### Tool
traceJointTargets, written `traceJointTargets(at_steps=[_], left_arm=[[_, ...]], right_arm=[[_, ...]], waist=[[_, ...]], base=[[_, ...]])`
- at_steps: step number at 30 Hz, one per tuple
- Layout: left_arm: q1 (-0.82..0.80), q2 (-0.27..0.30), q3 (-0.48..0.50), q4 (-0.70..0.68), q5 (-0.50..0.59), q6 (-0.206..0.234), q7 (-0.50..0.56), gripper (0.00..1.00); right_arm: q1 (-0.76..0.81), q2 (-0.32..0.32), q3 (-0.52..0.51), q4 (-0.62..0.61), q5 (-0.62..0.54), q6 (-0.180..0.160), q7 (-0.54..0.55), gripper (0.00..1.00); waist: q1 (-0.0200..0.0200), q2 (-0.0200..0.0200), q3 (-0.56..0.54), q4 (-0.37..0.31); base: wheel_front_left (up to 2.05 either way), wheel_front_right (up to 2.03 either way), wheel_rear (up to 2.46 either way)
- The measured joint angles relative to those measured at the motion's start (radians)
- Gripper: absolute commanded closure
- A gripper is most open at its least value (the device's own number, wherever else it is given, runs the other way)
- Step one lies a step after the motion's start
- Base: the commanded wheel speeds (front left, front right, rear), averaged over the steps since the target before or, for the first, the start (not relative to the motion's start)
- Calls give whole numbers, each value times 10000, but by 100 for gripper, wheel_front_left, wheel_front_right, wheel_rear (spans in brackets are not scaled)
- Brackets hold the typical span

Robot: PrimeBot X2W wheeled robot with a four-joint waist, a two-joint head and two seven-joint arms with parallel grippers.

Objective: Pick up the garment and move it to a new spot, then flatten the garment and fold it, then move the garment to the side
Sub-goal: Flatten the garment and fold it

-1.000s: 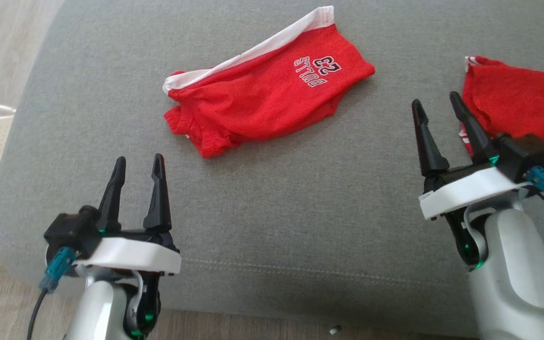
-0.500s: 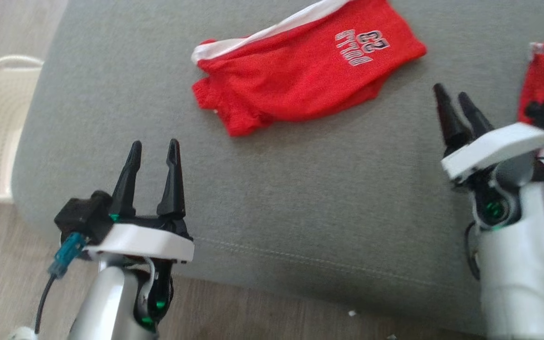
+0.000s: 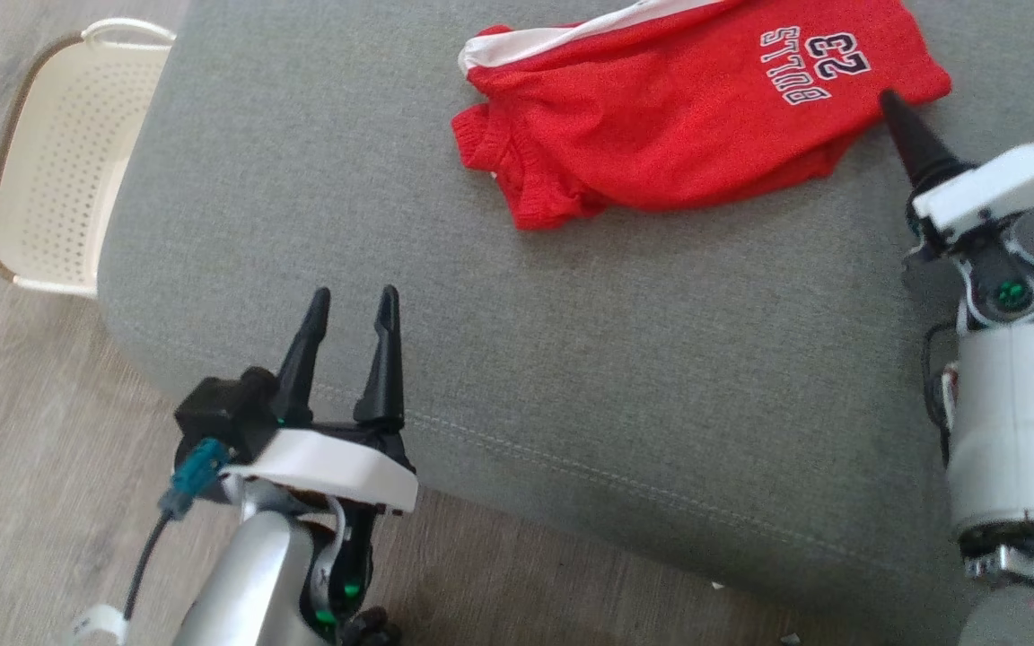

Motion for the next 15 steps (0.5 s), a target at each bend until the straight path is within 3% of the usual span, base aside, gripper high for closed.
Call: traceJointTargets(at_steps=[7,15], left_arm=[[-89,-2,-299,213,-48,169,0,0],[-346,-6,-451,36,-255,198,0,0]], right_arm=[[-1022,-117,-205,1248,31,-10,0,0],[-2062,-203,-629,2416,-1290,-13,-4,0]], waist=[[0,0,162,214],[0,0,343,437]], base=[[0,0,0],[0,0,0]])
